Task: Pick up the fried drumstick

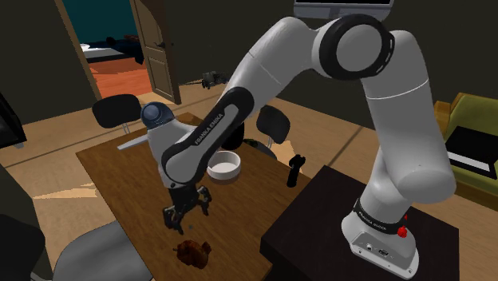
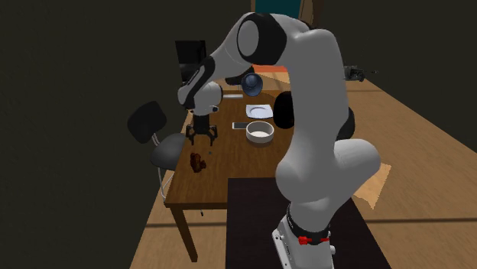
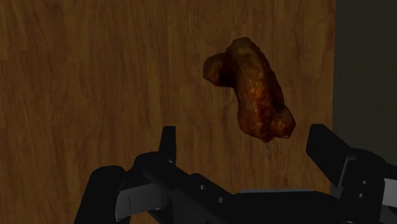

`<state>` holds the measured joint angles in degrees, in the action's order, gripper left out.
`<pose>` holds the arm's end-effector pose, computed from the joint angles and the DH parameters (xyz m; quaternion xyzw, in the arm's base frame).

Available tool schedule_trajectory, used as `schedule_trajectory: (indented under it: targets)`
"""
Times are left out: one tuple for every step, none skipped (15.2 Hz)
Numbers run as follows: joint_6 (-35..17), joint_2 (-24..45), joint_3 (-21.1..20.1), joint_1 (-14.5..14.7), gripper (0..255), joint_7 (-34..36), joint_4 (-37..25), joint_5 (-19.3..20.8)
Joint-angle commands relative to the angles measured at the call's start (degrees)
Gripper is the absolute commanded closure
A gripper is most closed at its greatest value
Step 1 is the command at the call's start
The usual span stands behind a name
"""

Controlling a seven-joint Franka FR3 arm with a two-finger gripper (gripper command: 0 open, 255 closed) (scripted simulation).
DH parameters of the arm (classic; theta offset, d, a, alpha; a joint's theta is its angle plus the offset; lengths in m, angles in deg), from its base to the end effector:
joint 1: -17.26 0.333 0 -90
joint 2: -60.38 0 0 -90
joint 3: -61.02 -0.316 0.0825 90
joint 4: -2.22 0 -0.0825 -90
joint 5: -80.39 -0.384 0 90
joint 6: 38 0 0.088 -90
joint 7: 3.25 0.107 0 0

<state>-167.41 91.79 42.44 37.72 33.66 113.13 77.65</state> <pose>0.4686 0.3761 0.1985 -0.9897 0.0123 0.1412 0.0191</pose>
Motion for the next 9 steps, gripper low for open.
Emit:
schedule_trajectory:
  targets:
    - [0.1, 4.9, 0.3, 1.8, 0, 1.2, -4.6, 1.0]
    - [0.4, 7.1, 0.5, 2.7, 0, 1.6, -6.8, 1.4]
    - [0.6, 9.4, 0.6, 3.5, 0, 1.9, -9.1, 1.7]
    - [0.9, 11.2, 0.7, 4.2, 0, 2.2, -11.1, 2.0]
    - [0.5, 11.8, 0.9, 4.3, 0, 2.1, -11.2, 2.1]
    - [0.0, 12.4, 1.0, 4.4, 0, 2.1, -11.4, 2.2]
    - [-0.4, 13.1, 1.1, 4.5, 0, 2.1, -11.6, 2.3]
    - [-0.8, 13.7, 1.2, 4.6, 0, 2.0, -11.8, 2.4]
    - [-1.2, 14.3, 1.3, 4.7, 0, 2.0, -12.0, 2.5]
